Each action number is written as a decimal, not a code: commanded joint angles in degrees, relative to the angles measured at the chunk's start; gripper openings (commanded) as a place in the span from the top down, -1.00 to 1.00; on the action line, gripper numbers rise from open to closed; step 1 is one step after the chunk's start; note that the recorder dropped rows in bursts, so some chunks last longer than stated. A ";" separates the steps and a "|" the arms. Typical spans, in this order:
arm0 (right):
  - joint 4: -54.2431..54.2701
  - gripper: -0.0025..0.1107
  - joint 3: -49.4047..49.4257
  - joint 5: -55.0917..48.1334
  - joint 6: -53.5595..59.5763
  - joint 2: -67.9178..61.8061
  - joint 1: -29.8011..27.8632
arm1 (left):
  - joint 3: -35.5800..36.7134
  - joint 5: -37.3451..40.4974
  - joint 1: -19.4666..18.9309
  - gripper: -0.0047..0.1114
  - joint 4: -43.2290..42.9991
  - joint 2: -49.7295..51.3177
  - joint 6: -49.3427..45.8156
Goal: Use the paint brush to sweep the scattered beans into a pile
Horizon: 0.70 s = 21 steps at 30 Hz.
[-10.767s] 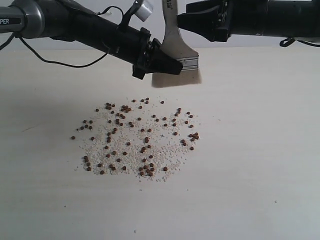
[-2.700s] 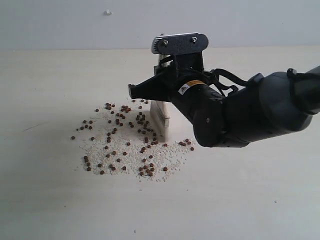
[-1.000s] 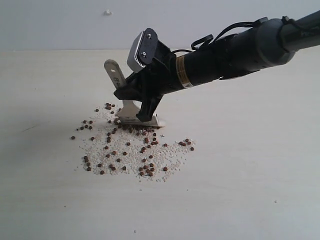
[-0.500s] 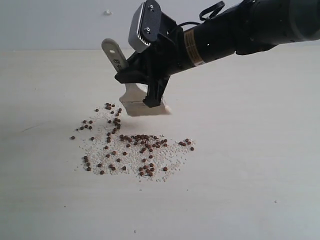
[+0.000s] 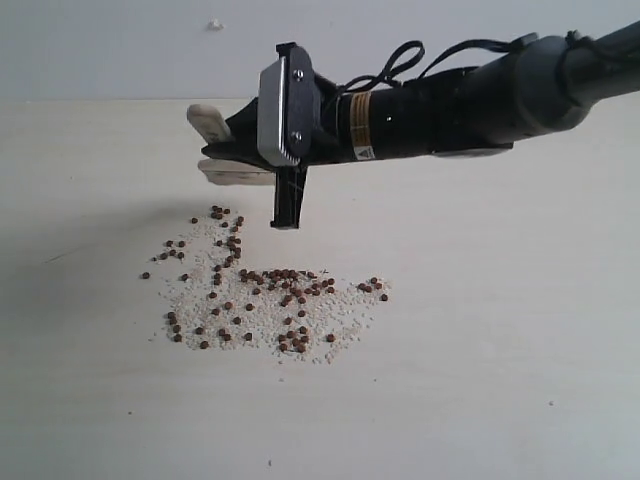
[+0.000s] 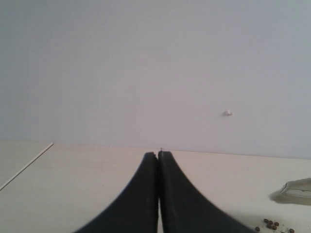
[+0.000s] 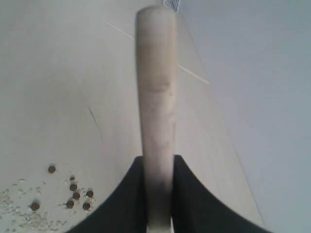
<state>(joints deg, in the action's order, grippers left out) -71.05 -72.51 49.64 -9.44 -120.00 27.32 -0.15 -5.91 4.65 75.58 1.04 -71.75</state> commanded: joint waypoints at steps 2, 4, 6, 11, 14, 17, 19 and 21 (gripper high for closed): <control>7.35 0.96 -2.86 4.24 9.76 -6.22 0.01 | 0.15 0.37 0.12 0.92 0.05 -0.35 0.02; 7.33 0.96 -5.63 4.10 9.44 -8.78 0.01 | 0.15 0.37 0.12 0.92 0.05 -0.35 0.02; 7.02 0.96 -8.53 4.10 7.99 -10.94 0.01 | 0.15 0.37 0.12 0.92 0.05 -0.35 0.02; -13.08 0.96 -17.87 4.27 -19.95 -14.47 0.01 | 0.15 0.37 0.12 0.92 0.05 -0.35 0.02; -26.41 0.96 -18.91 6.72 -32.88 -13.47 0.01 | 0.15 0.37 0.12 0.92 -0.05 -0.35 0.02; -28.90 0.96 -18.68 11.77 -43.81 -11.91 -0.11 | 0.15 0.37 0.12 0.92 -0.05 -0.35 0.02; -28.90 0.96 -18.68 16.43 -46.47 -10.87 -0.11 | 0.15 0.37 0.12 0.92 -0.05 -0.35 0.02; -28.90 0.96 -18.68 17.83 -51.46 -8.98 -0.11 | 0.15 0.37 0.12 0.92 -0.05 -0.35 0.02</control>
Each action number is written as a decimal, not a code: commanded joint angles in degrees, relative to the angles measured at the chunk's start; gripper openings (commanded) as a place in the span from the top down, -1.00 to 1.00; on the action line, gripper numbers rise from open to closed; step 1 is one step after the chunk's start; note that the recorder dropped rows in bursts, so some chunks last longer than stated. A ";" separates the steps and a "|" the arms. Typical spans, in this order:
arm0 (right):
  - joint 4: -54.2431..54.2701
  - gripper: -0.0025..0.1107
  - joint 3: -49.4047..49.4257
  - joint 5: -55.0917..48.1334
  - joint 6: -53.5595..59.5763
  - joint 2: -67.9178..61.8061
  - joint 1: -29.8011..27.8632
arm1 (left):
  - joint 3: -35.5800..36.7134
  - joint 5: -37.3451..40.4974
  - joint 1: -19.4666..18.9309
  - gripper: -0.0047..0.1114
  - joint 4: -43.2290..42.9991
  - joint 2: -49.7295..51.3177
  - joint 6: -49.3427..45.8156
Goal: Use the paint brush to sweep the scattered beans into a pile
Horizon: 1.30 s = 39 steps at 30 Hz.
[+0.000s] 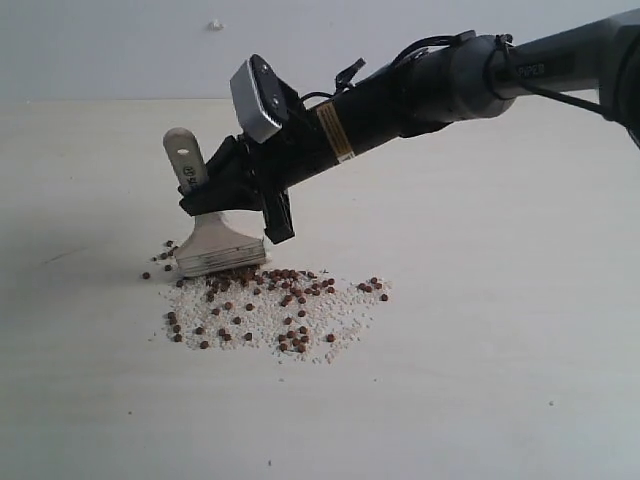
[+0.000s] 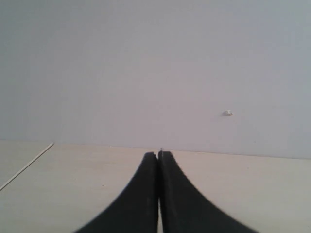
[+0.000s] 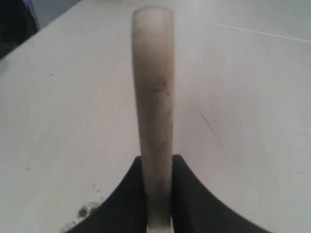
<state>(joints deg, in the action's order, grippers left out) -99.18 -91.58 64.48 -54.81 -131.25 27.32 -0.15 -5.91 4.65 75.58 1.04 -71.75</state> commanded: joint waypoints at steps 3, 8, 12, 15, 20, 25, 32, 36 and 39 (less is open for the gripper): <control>-0.76 0.96 0.38 0.92 -6.10 5.14 -0.11 | 0.15 0.37 0.12 0.92 -0.05 -0.35 0.02; -0.76 0.96 0.38 -4.67 -1.59 11.58 1.21 | 0.15 0.37 0.12 0.92 -0.05 -0.35 0.02; -0.43 0.96 0.38 -12.48 9.20 9.50 5.80 | 0.15 0.37 0.12 0.92 -0.05 -0.35 0.02; 6.50 0.96 0.38 -22.16 19.53 6.07 9.04 | 0.15 0.37 0.12 0.92 -0.05 -0.35 0.02; 12.38 0.96 -4.42 -25.43 26.43 -1.73 11.29 | 0.15 0.37 0.12 0.92 -0.05 -0.35 0.02; 10.38 0.96 -7.27 -24.67 21.09 -4.93 11.29 | 0.15 0.37 0.12 0.92 -0.05 -0.35 0.02; -0.76 0.96 -7.10 -14.89 2.14 -4.13 11.29 | 0.15 0.37 0.12 0.92 -0.05 -0.35 0.02; -0.76 0.96 -7.10 -11.29 -0.93 -3.92 11.29 | 0.15 0.37 0.12 0.92 -0.05 -0.35 0.02; -0.76 0.96 -7.10 -8.53 -3.68 -3.70 11.29 | 0.15 0.37 0.12 0.92 -0.05 -0.35 0.02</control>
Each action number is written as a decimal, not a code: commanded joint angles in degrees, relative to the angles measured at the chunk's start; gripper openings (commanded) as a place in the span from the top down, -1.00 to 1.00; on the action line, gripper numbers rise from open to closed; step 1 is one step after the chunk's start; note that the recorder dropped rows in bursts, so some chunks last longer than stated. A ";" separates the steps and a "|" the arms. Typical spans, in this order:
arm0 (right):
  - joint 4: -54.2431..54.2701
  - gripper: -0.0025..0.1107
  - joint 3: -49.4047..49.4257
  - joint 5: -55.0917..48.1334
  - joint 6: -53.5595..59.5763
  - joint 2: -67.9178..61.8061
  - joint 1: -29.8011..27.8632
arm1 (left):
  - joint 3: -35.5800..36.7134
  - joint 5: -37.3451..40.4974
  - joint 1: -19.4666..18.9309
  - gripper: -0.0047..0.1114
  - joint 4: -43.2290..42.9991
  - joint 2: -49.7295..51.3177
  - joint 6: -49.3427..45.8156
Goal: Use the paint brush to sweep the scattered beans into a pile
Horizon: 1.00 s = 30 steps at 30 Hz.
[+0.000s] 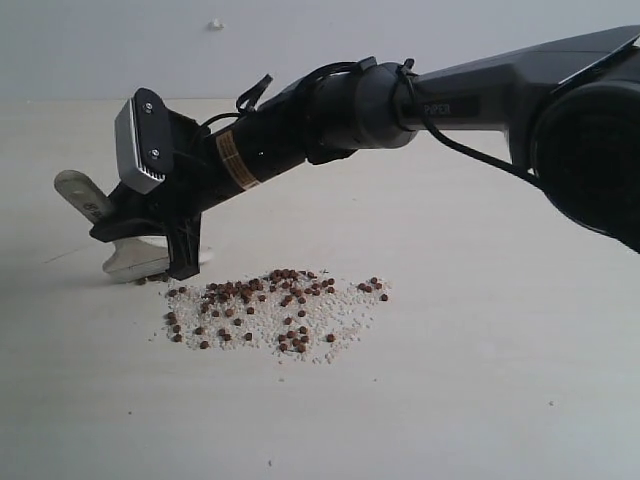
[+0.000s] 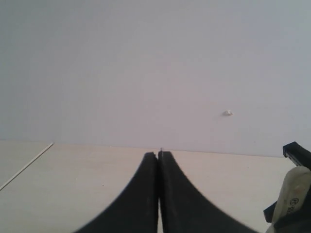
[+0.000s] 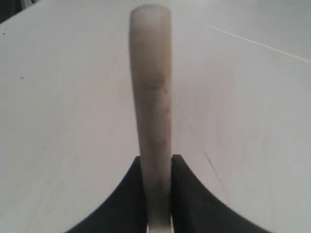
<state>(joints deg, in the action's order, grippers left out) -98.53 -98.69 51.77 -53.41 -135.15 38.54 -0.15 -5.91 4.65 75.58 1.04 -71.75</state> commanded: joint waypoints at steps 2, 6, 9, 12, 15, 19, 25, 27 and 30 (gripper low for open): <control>-1.42 0.96 0.27 4.57 -8.00 0.59 0.06 | 0.15 0.37 0.12 0.92 -0.05 -0.35 0.02; -1.42 0.96 2.44 4.57 -8.62 2.61 0.06 | 0.15 0.37 0.12 0.92 -0.05 -0.35 0.02; -1.42 0.96 3.71 4.57 -8.62 4.13 0.06 | 0.15 0.37 0.12 0.92 -0.05 -0.35 0.02; -1.42 0.96 3.69 3.89 -8.41 6.05 0.06 | 0.15 0.37 0.12 0.92 -0.05 -0.35 0.02; -1.42 0.96 3.69 1.17 -8.41 9.39 0.06 | 0.15 0.37 0.12 0.92 -0.05 -0.35 0.02; -1.42 0.96 3.69 -7.18 -14.25 14.49 0.06 | 0.15 0.37 0.12 0.92 -0.05 -0.35 0.02; -1.42 0.96 4.51 -29.40 -49.47 19.56 2.53 | 0.15 0.37 0.12 0.92 -0.05 -0.35 0.02; -1.42 0.96 5.16 -37.38 -60.54 19.71 4.22 | 0.15 0.37 0.12 0.92 -0.05 -0.35 0.02; -1.42 0.96 7.07 -48.98 -68.64 19.71 8.03 | 0.15 0.37 0.12 0.92 -0.05 -0.35 0.02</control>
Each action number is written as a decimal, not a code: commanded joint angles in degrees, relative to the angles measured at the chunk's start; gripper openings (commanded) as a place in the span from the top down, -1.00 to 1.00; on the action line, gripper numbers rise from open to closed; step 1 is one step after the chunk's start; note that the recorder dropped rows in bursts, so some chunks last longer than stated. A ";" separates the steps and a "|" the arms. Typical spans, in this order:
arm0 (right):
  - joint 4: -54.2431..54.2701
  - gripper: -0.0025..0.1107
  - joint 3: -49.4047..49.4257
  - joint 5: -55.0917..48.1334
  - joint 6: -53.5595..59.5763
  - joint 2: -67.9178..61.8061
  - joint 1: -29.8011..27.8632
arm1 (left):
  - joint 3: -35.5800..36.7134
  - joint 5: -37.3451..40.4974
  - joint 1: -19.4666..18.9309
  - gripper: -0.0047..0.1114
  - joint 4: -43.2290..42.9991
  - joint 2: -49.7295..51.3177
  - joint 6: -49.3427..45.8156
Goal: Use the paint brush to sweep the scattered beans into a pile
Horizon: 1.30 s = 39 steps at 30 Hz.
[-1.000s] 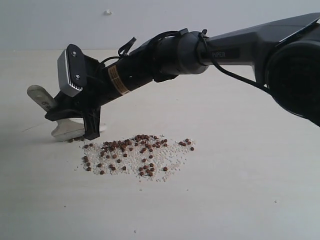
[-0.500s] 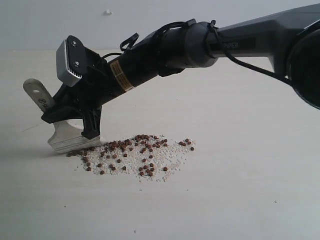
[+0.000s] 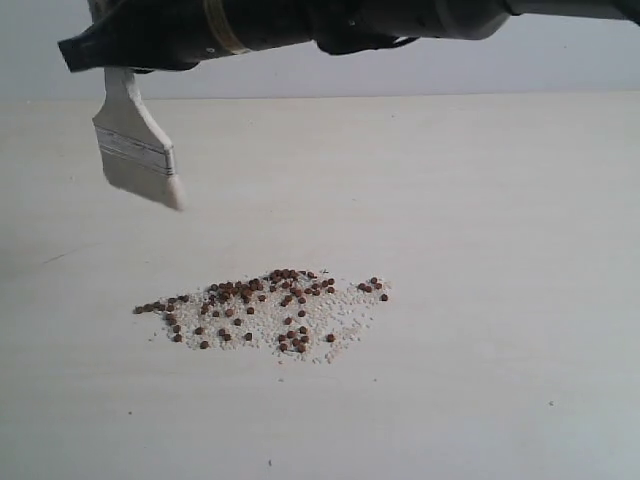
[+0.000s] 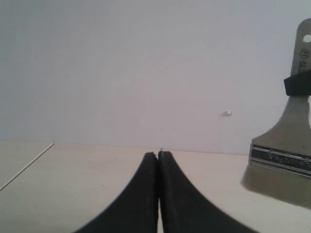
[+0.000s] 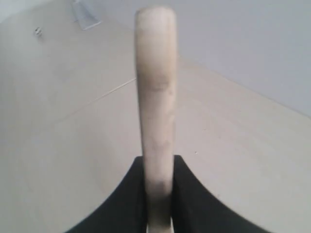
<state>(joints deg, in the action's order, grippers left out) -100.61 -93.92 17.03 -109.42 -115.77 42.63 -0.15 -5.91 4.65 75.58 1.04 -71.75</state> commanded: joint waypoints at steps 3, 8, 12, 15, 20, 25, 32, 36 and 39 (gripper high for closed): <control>5.00 0.96 4.60 -30.63 -12.62 0.21 9.84 | 0.15 0.37 0.12 0.92 -0.05 -0.35 0.02; 13.70 0.96 5.58 -48.61 -12.62 -0.01 18.93 | 0.15 0.37 0.12 0.92 -0.05 -0.35 0.02; 18.78 0.96 5.58 -55.17 -12.62 -1.43 24.52 | 0.15 0.37 0.12 0.92 -0.05 -0.35 0.02; 19.02 0.96 5.58 -63.68 -12.62 -3.41 27.86 | 0.15 0.37 0.12 0.92 -0.05 -0.35 0.02; 18.96 0.96 5.58 -63.28 -12.62 -6.81 29.54 | 0.15 0.37 0.12 0.92 -0.05 -0.35 0.02; 19.05 0.96 2.77 -62.82 -12.62 -9.80 30.01 | 0.15 0.37 0.12 0.92 -0.05 -0.35 0.02; 16.47 0.96 -0.09 -64.80 -12.62 -14.26 30.95 | 0.15 0.37 0.12 0.92 -0.05 -0.35 0.02; 20.43 0.96 -0.09 -70.35 -12.62 -15.01 31.33 | 0.15 0.37 0.12 0.92 -0.05 -0.35 0.02; 20.91 0.96 -0.09 -74.32 -11.43 -14.89 31.33 | 0.15 0.37 0.12 0.92 -0.05 -0.35 0.02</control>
<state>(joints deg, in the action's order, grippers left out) -81.14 -93.93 -53.34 -121.75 -130.45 73.70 -0.15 -5.91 4.65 75.58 1.04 -71.75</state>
